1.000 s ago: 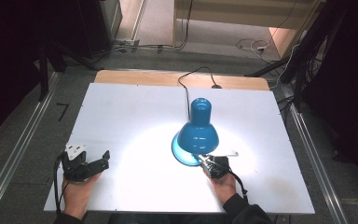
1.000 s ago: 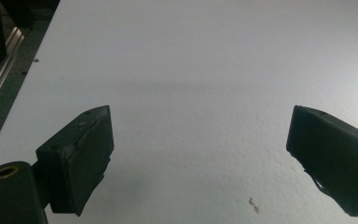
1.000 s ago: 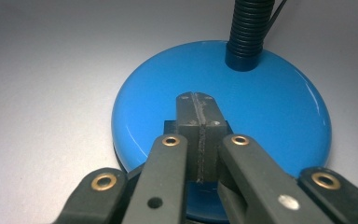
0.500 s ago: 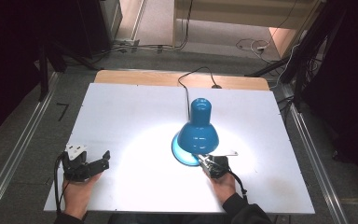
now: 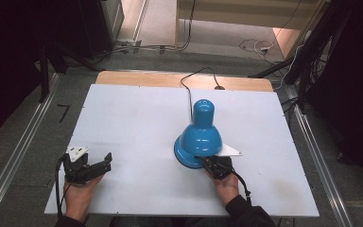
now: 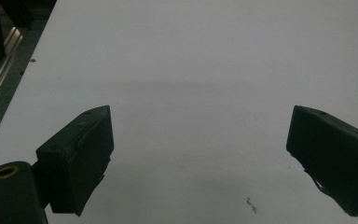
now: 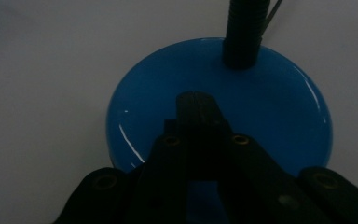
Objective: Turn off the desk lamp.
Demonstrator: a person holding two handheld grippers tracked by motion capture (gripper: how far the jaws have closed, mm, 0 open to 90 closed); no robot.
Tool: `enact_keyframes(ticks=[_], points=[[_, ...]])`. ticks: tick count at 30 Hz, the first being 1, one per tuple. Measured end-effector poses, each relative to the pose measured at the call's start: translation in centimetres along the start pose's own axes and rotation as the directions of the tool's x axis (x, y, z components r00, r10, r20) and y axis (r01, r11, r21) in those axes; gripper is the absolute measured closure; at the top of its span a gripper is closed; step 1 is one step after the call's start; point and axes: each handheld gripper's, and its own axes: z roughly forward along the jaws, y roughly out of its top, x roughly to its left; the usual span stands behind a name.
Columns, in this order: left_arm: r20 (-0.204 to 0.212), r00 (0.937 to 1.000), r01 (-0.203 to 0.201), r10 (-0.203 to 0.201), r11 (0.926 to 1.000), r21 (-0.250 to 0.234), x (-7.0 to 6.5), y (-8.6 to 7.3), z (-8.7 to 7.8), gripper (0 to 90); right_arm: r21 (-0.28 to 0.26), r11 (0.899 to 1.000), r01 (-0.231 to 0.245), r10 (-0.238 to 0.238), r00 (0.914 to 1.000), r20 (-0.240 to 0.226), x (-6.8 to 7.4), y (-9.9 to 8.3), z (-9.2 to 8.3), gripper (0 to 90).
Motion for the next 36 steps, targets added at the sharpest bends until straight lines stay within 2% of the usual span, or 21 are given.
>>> enact_keyframes(ticks=[1, 3, 4, 6, 11, 13, 19, 24, 26, 29, 36], points=[[0.000, 1.0000, -0.001, 0.001, 1.0000, 0.001, 0.0, 0.0, 0.0, 8.2, 0.016, 0.999, -0.028, 0.028, 0.9996, 0.005, -0.3, 0.2, 0.2, 88.2], [0.003, 1.0000, -0.001, 0.001, 1.0000, 0.001, 0.0, 0.0, 0.0, 8.2, 0.014, 1.000, -0.027, 0.027, 0.9996, 0.003, -0.3, 0.1, 0.2, 88.2], [0.002, 1.0000, -0.001, 0.001, 1.0000, 0.001, 0.0, 0.0, -0.1, 8.2, 0.004, 1.000, 0.001, -0.001, 0.9998, 0.020, 0.0, 0.0, 0.1, 88.1], [0.002, 1.0000, 0.002, -0.002, 1.0000, 0.000, 0.1, 0.0, 0.0, 8.1, 0.005, 1.000, -0.023, 0.023, 0.9997, 0.009, -0.2, 0.0, 0.1, 88.1], [0.003, 1.0000, 0.004, -0.004, 1.0000, -0.002, 0.1, 0.0, -0.1, 8.2, -0.001, 0.999, -0.045, 0.045, 0.9990, 0.007, -0.5, -0.1, -0.1, 87.8], [0.003, 1.0000, 0.005, -0.005, 1.0000, -0.001, 0.2, 0.0, -0.1, 8.2, -0.021, 0.998, -0.066, 0.066, 0.9978, 0.003, -0.8, -0.2, -0.3, 77.1], [0.003, 1.0000, 0.005, -0.005, 1.0000, 0.003, 0.2, 0.0, 0.0, 8.2, -0.025, 0.996, -0.081, 0.081, 0.9967, 0.001, -1.0, -0.2, -0.4, 66.6], [0.006, 1.0000, 0.008, -0.008, 1.0000, 0.000, 0.3, 0.0, -0.1, 8.2, -0.030, 0.997, -0.072, 0.072, 0.9973, -0.014, -1.0, -0.2, -0.6, 44.7], [0.006, 0.9999, 0.011, -0.011, 0.9999, -0.001, 0.3, 0.0, -0.1, 8.2, -0.032, 0.997, -0.069, 0.068, 0.9976, -0.013, -1.0, -0.2, -0.6, 42.7], [0.005, 0.9998, 0.017, -0.017, 0.9998, -0.003, 0.4, 0.0, -0.1, 8.2, -0.026, 0.996, -0.091, 0.091, 0.9958, -0.005, -1.3, -0.1, -0.8, 36.3], [0.003, 0.9999, 0.015, -0.015, 0.9999, -0.004, 0.4, 0.0, -0.2, 8.2, -0.036, 0.995, -0.096, 0.097, 0.9952, 0.013, -1.7, 0.1, -1.5, 33.4]])
